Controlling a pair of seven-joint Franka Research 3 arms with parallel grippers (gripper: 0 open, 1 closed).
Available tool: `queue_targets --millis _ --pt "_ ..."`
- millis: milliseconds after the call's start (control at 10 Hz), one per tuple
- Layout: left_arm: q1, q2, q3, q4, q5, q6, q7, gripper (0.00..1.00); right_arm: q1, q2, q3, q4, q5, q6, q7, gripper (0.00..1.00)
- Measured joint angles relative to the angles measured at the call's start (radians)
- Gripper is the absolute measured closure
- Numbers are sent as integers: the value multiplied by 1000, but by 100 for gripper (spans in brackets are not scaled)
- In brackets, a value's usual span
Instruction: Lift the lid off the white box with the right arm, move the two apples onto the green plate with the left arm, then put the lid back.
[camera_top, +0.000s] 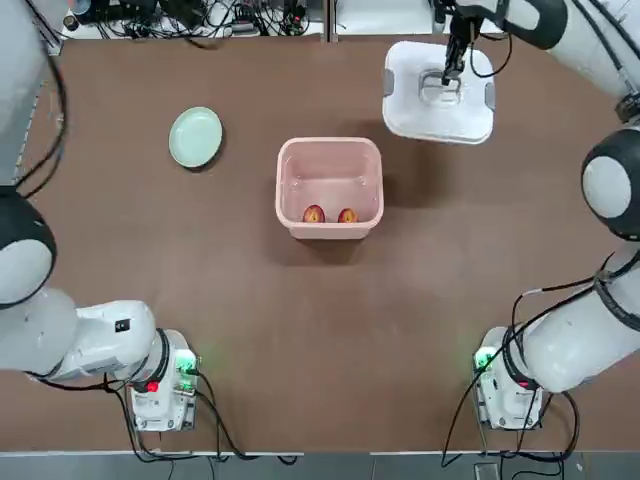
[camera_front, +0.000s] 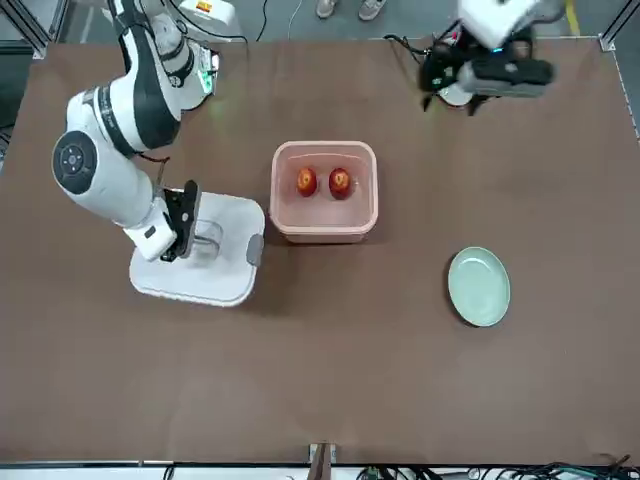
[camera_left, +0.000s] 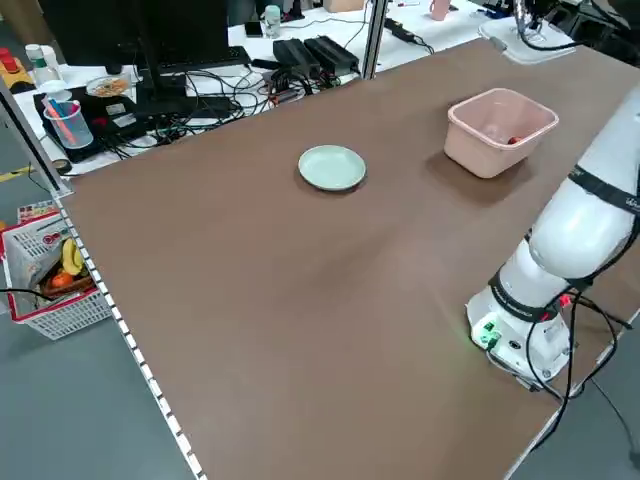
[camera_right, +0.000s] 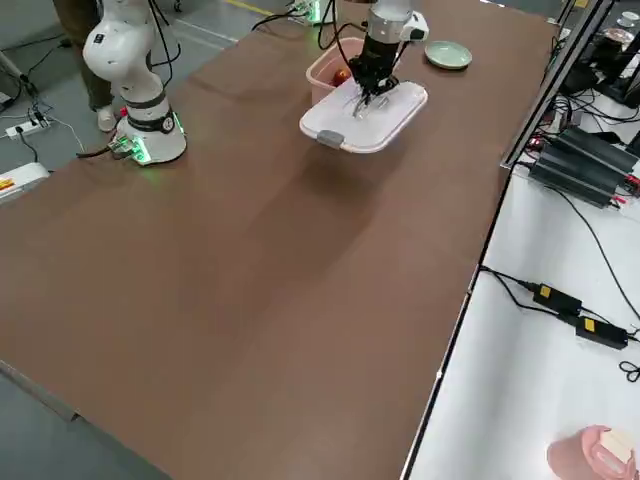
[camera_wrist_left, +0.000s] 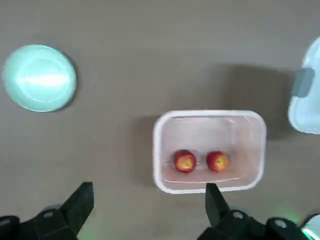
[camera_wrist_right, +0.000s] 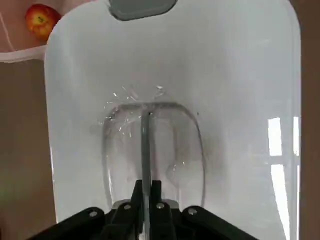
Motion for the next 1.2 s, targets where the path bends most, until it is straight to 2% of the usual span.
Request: queue_targets --millis 200,300,500,700,900,1200 --pt "-7 25 -125 -180 33 255 -56 2 -17 3 0 -1 9 -58 -33 93" --pt "-19 33 -150 -264 42 334 -75 2 -27 4 0 -1 10 -84 -46 93" --pt "-96 85 -157 -383 153 436 -192 2 -41 6 1 -2 12 -113 -67 93" --pt "-209 205 -157 -411 345 467 -409 1 -51 8 1 -3 13 -125 -84 93" --pt "-284 353 -155 -411 554 510 -638 2 -55 10 1 -4 15 -132 -93 93" --pt "-339 568 -145 -328 715 556 -799 2 -64 13 3 -6 15 -134 -94 93"
